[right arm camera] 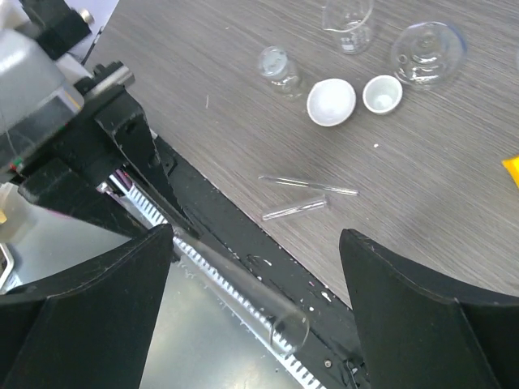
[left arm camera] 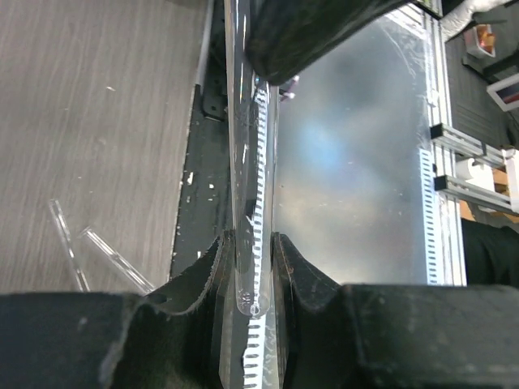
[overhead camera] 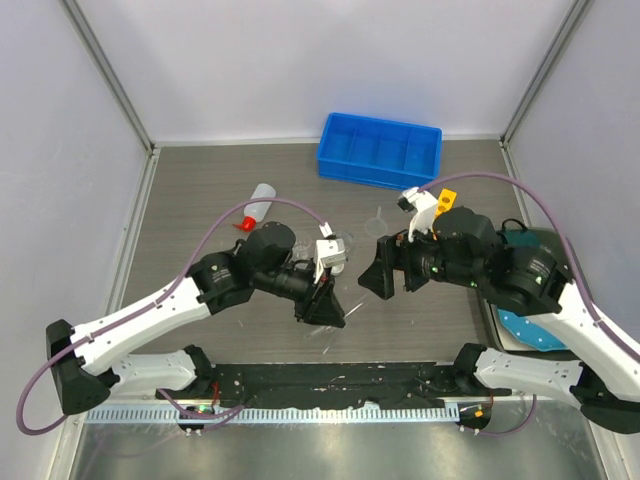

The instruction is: Organize the chemistry lab equipment

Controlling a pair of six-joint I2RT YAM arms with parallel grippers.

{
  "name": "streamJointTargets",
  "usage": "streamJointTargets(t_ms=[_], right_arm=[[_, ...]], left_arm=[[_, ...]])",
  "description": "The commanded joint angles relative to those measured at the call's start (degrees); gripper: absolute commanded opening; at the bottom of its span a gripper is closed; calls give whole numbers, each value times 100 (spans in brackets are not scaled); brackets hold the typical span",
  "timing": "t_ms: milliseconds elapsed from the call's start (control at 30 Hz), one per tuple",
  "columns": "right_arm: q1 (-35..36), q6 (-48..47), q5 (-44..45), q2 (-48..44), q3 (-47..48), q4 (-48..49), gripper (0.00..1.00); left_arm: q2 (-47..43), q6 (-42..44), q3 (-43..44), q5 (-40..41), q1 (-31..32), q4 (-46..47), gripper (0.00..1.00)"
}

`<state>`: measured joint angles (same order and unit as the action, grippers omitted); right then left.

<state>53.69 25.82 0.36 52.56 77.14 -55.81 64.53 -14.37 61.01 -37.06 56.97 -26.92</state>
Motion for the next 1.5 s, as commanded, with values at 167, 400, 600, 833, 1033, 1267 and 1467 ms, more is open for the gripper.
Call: streamJointTargets(t_ms=[167, 400, 600, 833, 1033, 1267, 1467], right_arm=[[27, -166, -713, 211, 617, 317, 83], [36, -16, -835, -70, 556, 9, 82], [36, 80, -1441, -254, 328, 202, 77], [36, 99, -1723, -272, 231, 246, 68], [36, 19, -1741, -237, 196, 229, 54], [28, -16, -1732, -193, 213, 202, 30], [36, -16, -1671, -202, 240, 176, 17]], left_arm=[[-547, 75, -160, -601, -19, 371, 0], [-731, 207, -142, -566, -28, 266, 0], [-679, 250, -125, -574, -28, 283, 0], [-442, 268, -63, -741, -72, 424, 0], [-433, 259, -107, -803, -90, 521, 0], [-424, 294, -98, -777, -116, 468, 0], [-398, 303, -107, -733, -116, 424, 0]])
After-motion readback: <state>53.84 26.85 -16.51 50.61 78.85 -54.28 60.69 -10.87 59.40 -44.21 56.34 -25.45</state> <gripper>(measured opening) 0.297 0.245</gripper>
